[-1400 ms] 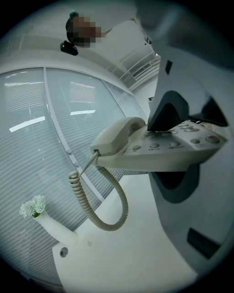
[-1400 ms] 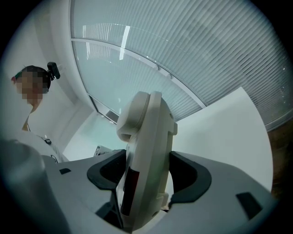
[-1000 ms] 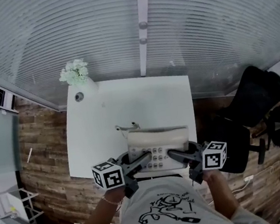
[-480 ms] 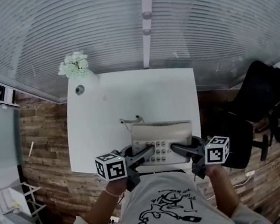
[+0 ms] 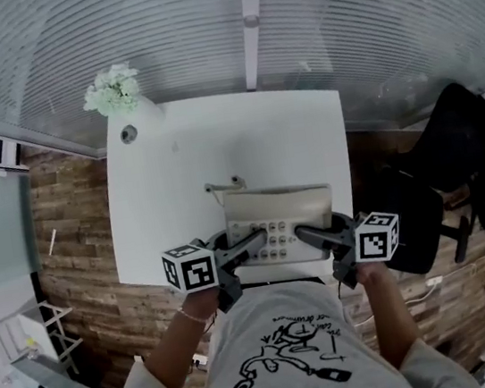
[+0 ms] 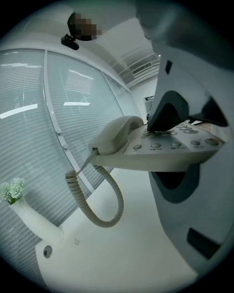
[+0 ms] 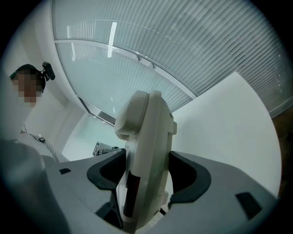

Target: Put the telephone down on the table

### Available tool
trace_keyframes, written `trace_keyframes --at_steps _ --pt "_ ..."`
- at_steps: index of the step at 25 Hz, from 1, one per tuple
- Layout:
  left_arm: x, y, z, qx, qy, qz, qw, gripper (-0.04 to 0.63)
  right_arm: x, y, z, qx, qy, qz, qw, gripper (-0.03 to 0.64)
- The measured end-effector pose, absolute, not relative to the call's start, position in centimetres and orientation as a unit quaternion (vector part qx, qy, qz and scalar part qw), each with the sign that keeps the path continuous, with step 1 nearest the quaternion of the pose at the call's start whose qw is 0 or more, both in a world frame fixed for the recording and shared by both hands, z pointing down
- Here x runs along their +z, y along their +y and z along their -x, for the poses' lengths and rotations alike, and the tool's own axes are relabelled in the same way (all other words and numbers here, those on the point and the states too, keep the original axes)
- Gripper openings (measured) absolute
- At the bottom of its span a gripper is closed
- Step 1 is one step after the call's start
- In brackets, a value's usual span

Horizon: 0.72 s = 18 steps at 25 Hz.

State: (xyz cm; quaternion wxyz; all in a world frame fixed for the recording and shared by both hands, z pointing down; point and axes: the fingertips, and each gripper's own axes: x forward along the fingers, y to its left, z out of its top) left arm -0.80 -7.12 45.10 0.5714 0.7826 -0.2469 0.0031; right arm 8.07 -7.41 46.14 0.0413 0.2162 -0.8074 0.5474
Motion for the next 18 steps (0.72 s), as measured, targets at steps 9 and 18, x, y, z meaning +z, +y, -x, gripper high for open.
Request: trace_keyframes --at_steps 9,18 --pt "47.7 -7.5 0.6 0.012 -0.242 -0.774 0.584 0.213 48.7 -7.7 -8.3 0.561 -0.798 -0.216 0.050 0.305" --pt "50.4 -7.0 0.7 0.008 -0.240 -0.758 0.606 0.213 51.1 -7.4 -8.1 0.574 -0.787 -0.215 0.065 0.305"
